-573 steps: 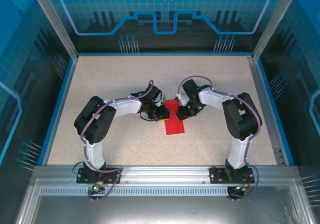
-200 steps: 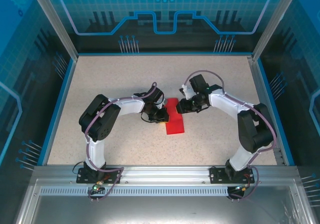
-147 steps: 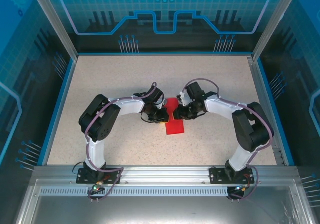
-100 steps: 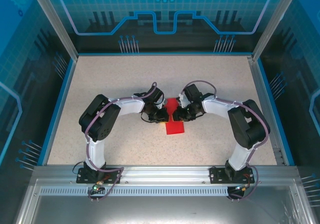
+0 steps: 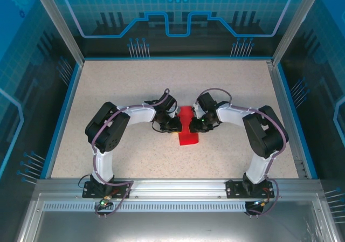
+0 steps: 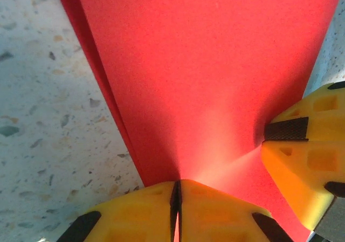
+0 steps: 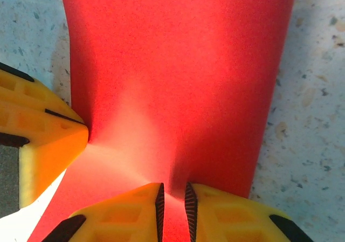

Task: Fold a paper plane with a square sheet of paper (pick it up from the middle)
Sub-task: Fold the square sheet of paper in half at the center of the table.

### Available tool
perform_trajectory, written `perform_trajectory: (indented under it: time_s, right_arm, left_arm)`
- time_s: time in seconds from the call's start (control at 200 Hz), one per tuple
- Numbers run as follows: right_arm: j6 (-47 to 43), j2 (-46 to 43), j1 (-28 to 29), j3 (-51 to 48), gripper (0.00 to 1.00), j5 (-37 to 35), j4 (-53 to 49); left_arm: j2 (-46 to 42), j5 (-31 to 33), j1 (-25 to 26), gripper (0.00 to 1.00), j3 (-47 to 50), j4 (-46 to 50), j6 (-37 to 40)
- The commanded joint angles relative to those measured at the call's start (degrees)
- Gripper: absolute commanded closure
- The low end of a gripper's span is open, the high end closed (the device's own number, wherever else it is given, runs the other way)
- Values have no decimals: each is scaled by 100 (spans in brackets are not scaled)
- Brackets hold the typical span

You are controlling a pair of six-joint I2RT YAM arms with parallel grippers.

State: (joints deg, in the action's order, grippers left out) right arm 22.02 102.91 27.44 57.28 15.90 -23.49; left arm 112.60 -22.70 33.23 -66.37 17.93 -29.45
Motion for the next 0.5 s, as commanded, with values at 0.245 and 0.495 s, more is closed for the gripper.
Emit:
perform_trajectory:
  time_s: [0.245,0.495]
  right_arm:
    - [-56,-444,61,-88,79,202,-173]
    - [51,-190,270,-328,82,354,66]
  left_arm:
    - [527,661,53,88,46,398,220]
    - [536,667,54,88,39,449,248]
